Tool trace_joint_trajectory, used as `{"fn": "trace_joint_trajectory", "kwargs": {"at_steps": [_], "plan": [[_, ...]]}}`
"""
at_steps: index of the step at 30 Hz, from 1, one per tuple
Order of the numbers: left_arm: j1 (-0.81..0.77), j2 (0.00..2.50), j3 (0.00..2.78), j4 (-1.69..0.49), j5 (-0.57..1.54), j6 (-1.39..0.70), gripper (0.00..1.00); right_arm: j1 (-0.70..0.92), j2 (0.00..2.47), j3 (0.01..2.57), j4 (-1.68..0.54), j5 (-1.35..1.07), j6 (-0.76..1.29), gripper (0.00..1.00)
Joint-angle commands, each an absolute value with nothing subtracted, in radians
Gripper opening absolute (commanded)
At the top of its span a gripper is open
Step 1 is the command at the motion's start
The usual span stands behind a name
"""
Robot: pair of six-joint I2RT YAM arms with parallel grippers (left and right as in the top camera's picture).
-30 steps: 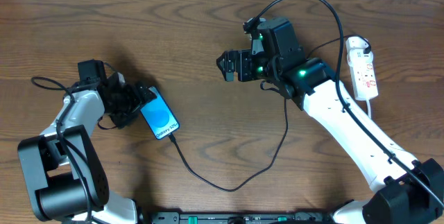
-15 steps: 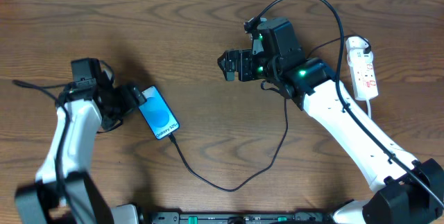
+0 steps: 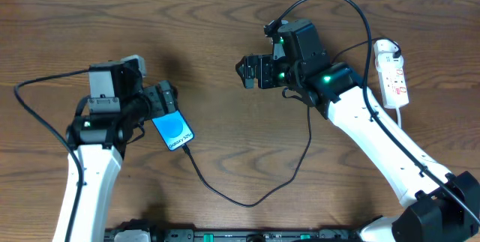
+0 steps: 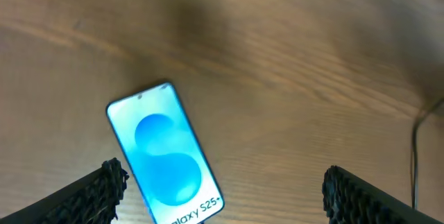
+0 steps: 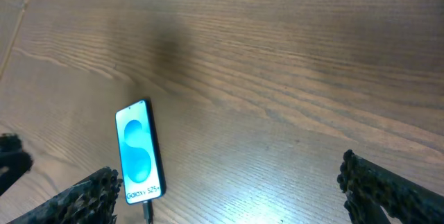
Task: Plug charger to phone and switch on socket
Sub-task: 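Release the phone from the left gripper and raise the left gripper, then move the right gripper over the white power strip's switch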
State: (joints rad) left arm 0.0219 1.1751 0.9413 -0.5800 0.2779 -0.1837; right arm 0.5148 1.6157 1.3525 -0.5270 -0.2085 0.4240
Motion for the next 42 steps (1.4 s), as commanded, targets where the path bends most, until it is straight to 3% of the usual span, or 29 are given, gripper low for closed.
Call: {"fn": "trace_joint_trajectory", "kwargs": {"at_steps": [1, 17, 23, 27, 42], "plan": [[0.014, 1.143, 0.955, -0.575, 0.26, -0.131, 0.93, 0.518, 1.599, 1.361, -0.531, -0.2, 0.41, 0.99], [0.014, 1.145, 0.955, -0.583, 0.26, -0.131, 0.93, 0.515, 1.599, 1.361, -0.559, -0.201, 0.41, 0.99], [0.014, 1.145, 0.955, -0.583, 0.26, -0.131, 0.93, 0.473, 1.598, 1.369, -0.564, -0.344, 0.352, 0.99], [0.014, 1.145, 0.955, -0.583, 0.26, -0.131, 0.93, 0.39, 1.598, 1.411, -0.666, -0.453, 0.311, 0.99], [0.014, 1.145, 0.955, -0.583, 0.26, -0.131, 0.93, 0.067, 1.598, 1.559, -0.952, -0.456, 0.151, 0.99]]}}
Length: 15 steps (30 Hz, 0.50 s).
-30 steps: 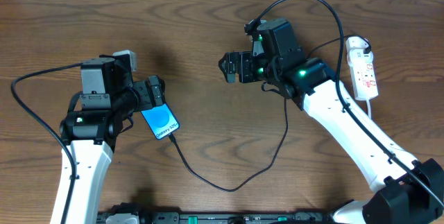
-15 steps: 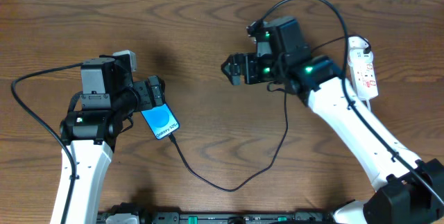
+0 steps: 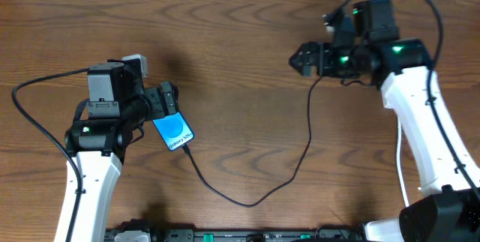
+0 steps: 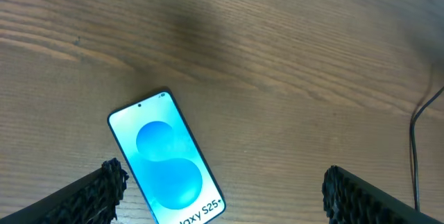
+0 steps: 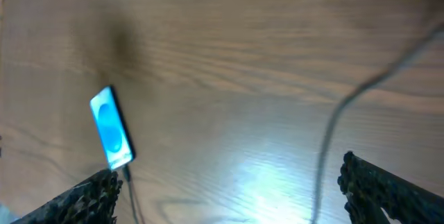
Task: Plug charger to phone and switch on socket
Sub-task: 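Move the right gripper over the white power strip's switch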
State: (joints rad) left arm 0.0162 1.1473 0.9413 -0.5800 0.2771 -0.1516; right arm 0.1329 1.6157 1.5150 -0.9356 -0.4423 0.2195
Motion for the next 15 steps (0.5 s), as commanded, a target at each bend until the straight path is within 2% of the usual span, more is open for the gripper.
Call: {"fn": "trace_joint_trajectory", "kwargs": {"at_steps": [1, 5, 15], "plan": [[0.014, 1.145, 0.955, -0.583, 0.26, -0.131, 0.93, 0.036, 1.598, 1.563, -0.959, -0.456, 0.139, 0.99], [0.014, 1.145, 0.955, -0.583, 0.26, -0.131, 0.93, -0.104, 1.598, 1.572, -0.986, -0.503, 0.06, 0.99], [0.014, 1.145, 0.955, -0.583, 0.26, -0.131, 0.93, -0.339, 1.612, 1.653, -1.065, -0.507, -0.049, 0.99]]}}
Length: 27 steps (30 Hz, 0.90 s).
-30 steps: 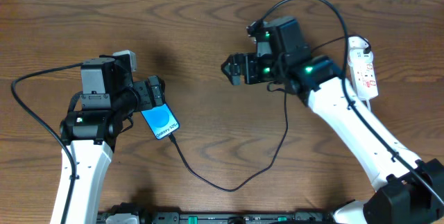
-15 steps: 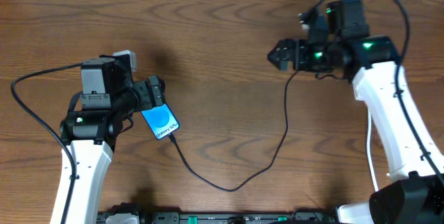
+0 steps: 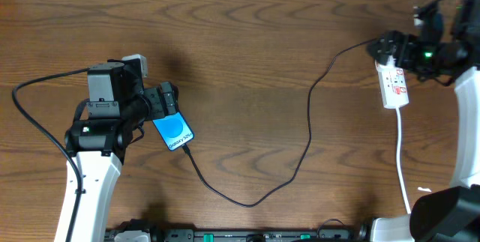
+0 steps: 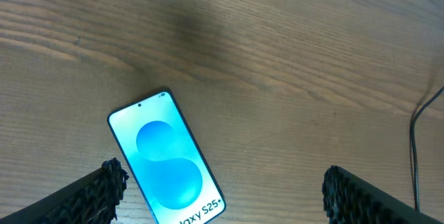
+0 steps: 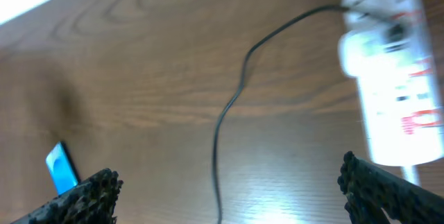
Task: Plug charger to phone and switch on socket
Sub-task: 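Move the right gripper over the white power strip's switch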
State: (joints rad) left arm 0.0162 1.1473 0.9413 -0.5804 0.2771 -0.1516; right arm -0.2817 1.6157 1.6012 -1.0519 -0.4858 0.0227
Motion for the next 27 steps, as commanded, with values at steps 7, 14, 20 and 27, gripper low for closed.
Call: {"fn": "trace_joint_trajectory", "kwargs": {"at_steps": [7, 14, 20, 27], "plan": [[0.014, 1.145, 0.955, -0.583, 0.26, -0.131, 0.93, -0.447, 1.682, 1.697, -1.069, -0.5, -0.07, 0.99], [0.014, 1.145, 0.955, -0.583, 0.26, -0.131, 0.93, -0.469, 1.892, 1.836, -1.134, -0.484, -0.133, 0.99], [0.014, 1.145, 0.955, -0.583, 0.26, -0.131, 0.93, -0.469, 2.017, 1.865, -1.126, -0.402, -0.141, 0.99], [0.014, 1.145, 0.955, -0.583, 0.26, -0.131, 0.93, -0.467, 2.082, 1.865, -1.11, -0.395, -0.17, 0.99]]}}
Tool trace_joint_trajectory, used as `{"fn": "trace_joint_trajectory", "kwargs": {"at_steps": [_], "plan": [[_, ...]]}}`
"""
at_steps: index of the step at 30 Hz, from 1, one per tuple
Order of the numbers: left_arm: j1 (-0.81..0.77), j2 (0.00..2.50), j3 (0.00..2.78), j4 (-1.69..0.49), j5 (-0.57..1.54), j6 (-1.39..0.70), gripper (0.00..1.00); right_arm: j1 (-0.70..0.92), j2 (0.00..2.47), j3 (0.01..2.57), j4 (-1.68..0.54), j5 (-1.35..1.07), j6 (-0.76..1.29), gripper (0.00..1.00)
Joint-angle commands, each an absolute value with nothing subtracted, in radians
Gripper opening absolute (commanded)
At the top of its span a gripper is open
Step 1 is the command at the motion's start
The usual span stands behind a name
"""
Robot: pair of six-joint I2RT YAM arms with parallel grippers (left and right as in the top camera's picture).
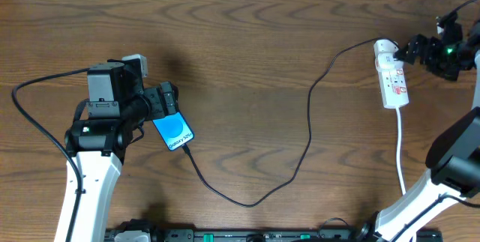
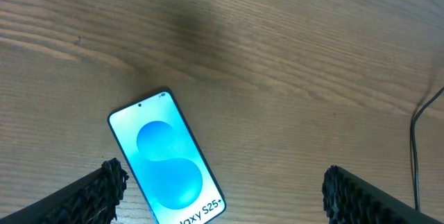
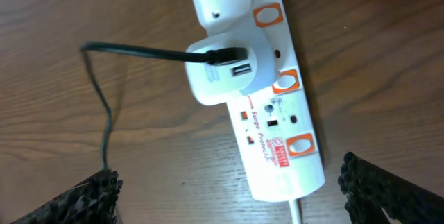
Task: Plug charger to phone and switch on socket
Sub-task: 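Move the right gripper over the white power strip's switch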
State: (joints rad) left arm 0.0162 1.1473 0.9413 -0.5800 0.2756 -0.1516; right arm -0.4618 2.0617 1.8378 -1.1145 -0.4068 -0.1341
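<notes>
The phone (image 1: 172, 130), its screen lit blue, lies flat at the left. A black cable (image 1: 309, 133) joins its lower end and loops across the table to the white charger plug (image 3: 227, 71) in the power strip (image 1: 392, 79). The white strip (image 3: 277, 123) has orange switches (image 3: 285, 82) along one side. My right gripper (image 1: 411, 49) stands open just right of the strip's far end, and its fingers (image 3: 388, 195) straddle the strip's near end. My left gripper (image 2: 225, 197) hangs open over the phone (image 2: 166, 160), touching nothing.
The strip's white lead (image 1: 400, 152) runs down toward the table's front edge at the right. The left arm's own black cable (image 1: 30, 118) curves along the left side. Bare brown wood (image 1: 247, 70) lies between the phone and the strip.
My right gripper has shifted from above the strip's far end to just right of it, and its camera now looks straight down on the strip and charger plug. The left arm and phone are unchanged.
My right gripper was open over the middle of the table, with the cable joined to the phone. It then stood further right, then over the strip's far end, and is now beside the strip. My left gripper has stayed open over the phone throughout.
</notes>
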Motion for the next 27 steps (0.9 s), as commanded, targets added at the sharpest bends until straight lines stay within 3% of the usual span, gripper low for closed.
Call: {"fn": "trace_joint_trajectory", "kwargs": {"at_steps": [1, 27], "plan": [[0.014, 1.145, 0.955, -0.583, 0.26, -0.131, 0.93, -0.466, 2.09, 1.865, -1.107, -0.395, -0.181, 0.99], [0.014, 1.145, 0.955, -0.583, 0.26, -0.131, 0.93, -0.418, 2.225, 1.864, -1.054, -0.504, -0.308, 0.99]]}}
